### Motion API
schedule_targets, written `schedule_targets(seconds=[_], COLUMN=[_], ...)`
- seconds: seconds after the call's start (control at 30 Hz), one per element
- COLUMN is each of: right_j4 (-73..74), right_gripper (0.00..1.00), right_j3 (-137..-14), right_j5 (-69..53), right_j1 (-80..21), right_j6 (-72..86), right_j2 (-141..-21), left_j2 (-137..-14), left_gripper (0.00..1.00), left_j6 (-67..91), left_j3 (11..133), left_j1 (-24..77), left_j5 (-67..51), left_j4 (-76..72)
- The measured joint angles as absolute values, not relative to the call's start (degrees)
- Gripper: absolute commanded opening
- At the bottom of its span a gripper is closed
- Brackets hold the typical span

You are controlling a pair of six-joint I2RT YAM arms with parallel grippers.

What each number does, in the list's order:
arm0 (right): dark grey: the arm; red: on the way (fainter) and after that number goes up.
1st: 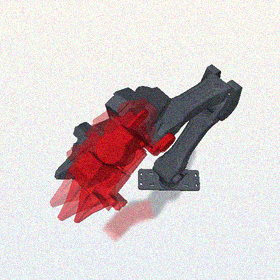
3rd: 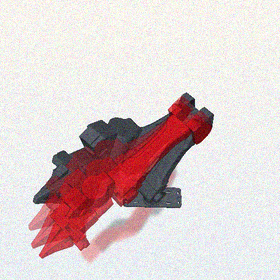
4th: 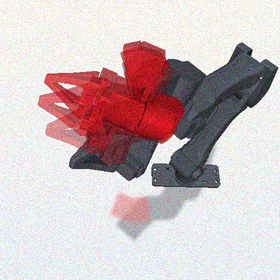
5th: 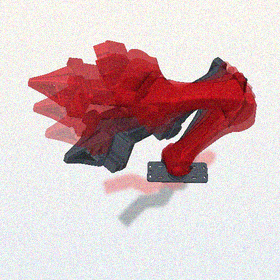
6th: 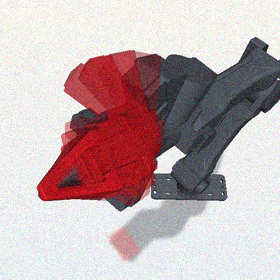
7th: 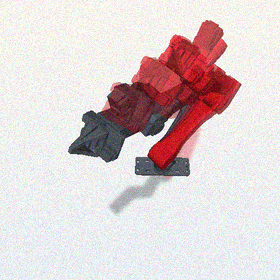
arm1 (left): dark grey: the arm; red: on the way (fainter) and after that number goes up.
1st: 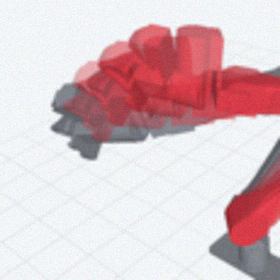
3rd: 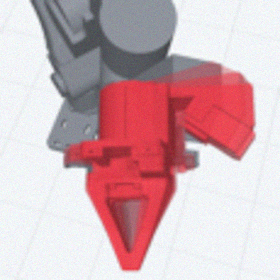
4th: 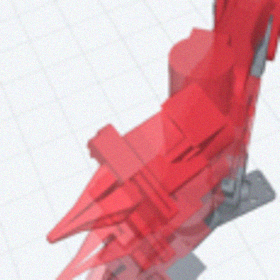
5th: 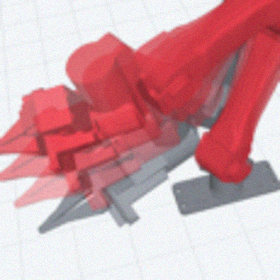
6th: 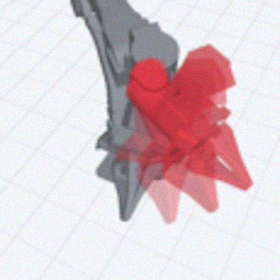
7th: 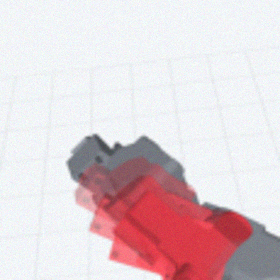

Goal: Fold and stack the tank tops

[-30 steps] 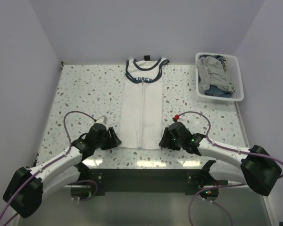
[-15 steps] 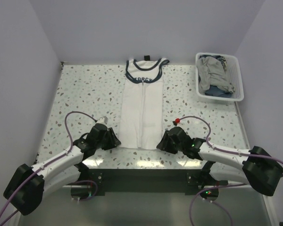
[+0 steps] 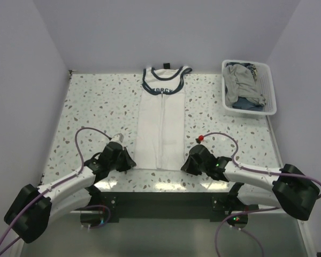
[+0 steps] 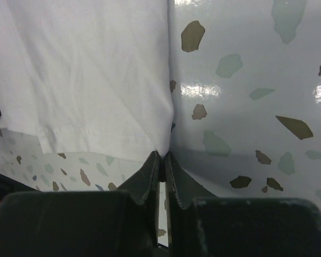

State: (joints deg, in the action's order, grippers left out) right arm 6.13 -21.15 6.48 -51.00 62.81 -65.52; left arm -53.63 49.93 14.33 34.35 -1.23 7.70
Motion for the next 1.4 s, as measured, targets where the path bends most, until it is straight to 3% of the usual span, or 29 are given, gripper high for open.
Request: schedule_targets(seconds=[0.03,0.1,0.33,0.6,0.73,0.97,1.13,1.4], right_j4=[7.1,9.7,19.1,28.5,33.7,38.3,34.2,26.7], right_gripper=[0.03,0.00,0.00,0.00,0.01,0.01,0.00,0.00], right_j3=[-21.5,-22.7,-25.6,-27.2,-31.3,-43.5,-45.3,-51.4], right_j5=[6.6,7.1,9.3,15.7,19.2,28.0,27.6,27.3], right_j1=[-51.0,-51.0,-53.5,-70.4,-73.1,-71.2,-62.4,-53.1], right_j6=[62.3,61.1,57.8,62.7,64.0,60.1,53.4,42.9], right_j2=[-65.5,-65.4,-60.8,-56.1,-55.8,-59.2,-64.6,-76.4], left_j2=[-53.6,-53.4,-48.8,-41.6,-40.8,-50.7,-59.2,-71.3], left_gripper=[0.04,0.00,0.00,0.00,0.00,0.00,0.00,0.00], left_j6=[50.0,49.9,50.9,57.7,59.5,57.8,55.0,49.6], left_j3=[14.3,14.2,14.0,14.1,16.6,28.6,34.1,40.9], left_j1=[34.5,34.9,38.3,48.6,50.8,50.8,49.8,39.5], left_j5=[-1.3,-1.7,-2.2,0.3,2.3,6.3,8.0,7.5], left_j4=[7.8,8.1,12.5,20.6,25.3,24.2,19.6,11.7])
